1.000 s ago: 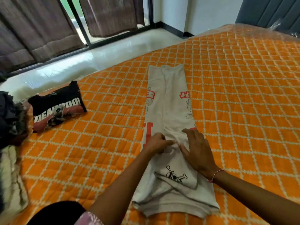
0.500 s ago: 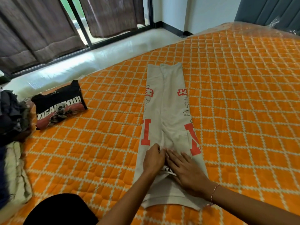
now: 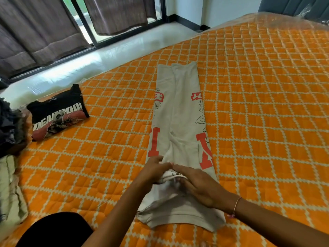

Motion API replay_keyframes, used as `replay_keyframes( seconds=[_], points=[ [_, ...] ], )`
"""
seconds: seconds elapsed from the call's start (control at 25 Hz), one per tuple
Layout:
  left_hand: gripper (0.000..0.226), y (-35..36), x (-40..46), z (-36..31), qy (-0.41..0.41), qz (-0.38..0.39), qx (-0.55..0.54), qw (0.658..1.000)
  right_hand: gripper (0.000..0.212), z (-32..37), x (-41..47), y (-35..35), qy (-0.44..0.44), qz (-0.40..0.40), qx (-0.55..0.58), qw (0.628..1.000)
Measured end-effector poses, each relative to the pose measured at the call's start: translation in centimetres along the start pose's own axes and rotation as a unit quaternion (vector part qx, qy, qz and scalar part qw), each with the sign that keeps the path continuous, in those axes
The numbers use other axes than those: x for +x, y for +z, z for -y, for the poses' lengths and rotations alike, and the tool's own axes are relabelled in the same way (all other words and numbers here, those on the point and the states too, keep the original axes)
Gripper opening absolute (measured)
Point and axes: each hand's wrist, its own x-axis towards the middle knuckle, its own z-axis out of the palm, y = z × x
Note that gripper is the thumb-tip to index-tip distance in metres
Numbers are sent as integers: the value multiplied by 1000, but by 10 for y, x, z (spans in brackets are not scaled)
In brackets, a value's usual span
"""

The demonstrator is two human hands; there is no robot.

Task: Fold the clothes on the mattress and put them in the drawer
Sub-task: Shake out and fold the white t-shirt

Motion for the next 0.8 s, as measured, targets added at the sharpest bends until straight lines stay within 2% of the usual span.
replay_keyframes(
  seconds=[0.04,0.08,0.12,0.16,0.2,0.24,0.28,0.32,0.4,0.44,0.52,0.6,0.64,0.68,0.72,0.8],
  points=[
    [16,-5,0,2,25,-1,39,999,46,4,-2,3,-6,12,-33,999],
    [23,-9,-1,6,43,1,134,990,50,6,-3,6,-16,56,-88,994],
    [28,-11,-2,13,53,-2,263,963,54,7,-2,8,-22,117,-139,983],
    [33,-9,1,21,62,-32,386,920,54,8,1,5,-20,160,-167,973],
    [38,-4,4,26,79,-97,467,875,48,9,7,-1,-23,153,-166,974],
    [42,2,12,26,118,-172,496,843,41,11,15,-12,-16,107,-146,983],
    [43,9,24,21,178,-231,480,827,38,8,26,-22,-3,41,-128,991],
    [43,14,38,11,237,-256,447,824,37,3,39,-32,7,-15,-131,991],
    [56,16,72,-14,296,-233,453,808,43,-13,68,-53,23,-60,-195,979],
    [70,14,89,-26,288,-202,471,809,52,-26,84,-64,46,-44,-234,970],
    [107,5,120,-46,269,-162,475,822,90,-53,114,-83,79,-20,-300,951],
    [123,-11,157,-67,274,-167,484,814,119,-78,148,-105,101,-33,-341,934],
    [124,-19,178,-78,286,-171,491,805,122,-88,166,-117,108,-44,-362,925],
    [123,-26,199,-88,296,-175,492,800,117,-95,184,-128,115,-51,-376,918],
    [119,-35,221,-100,309,-173,496,793,100,-99,204,-139,121,-56,-379,916],
    [96,-46,260,-126,318,-145,531,772,62,-106,248,-161,133,-95,-377,912]
  ],
)
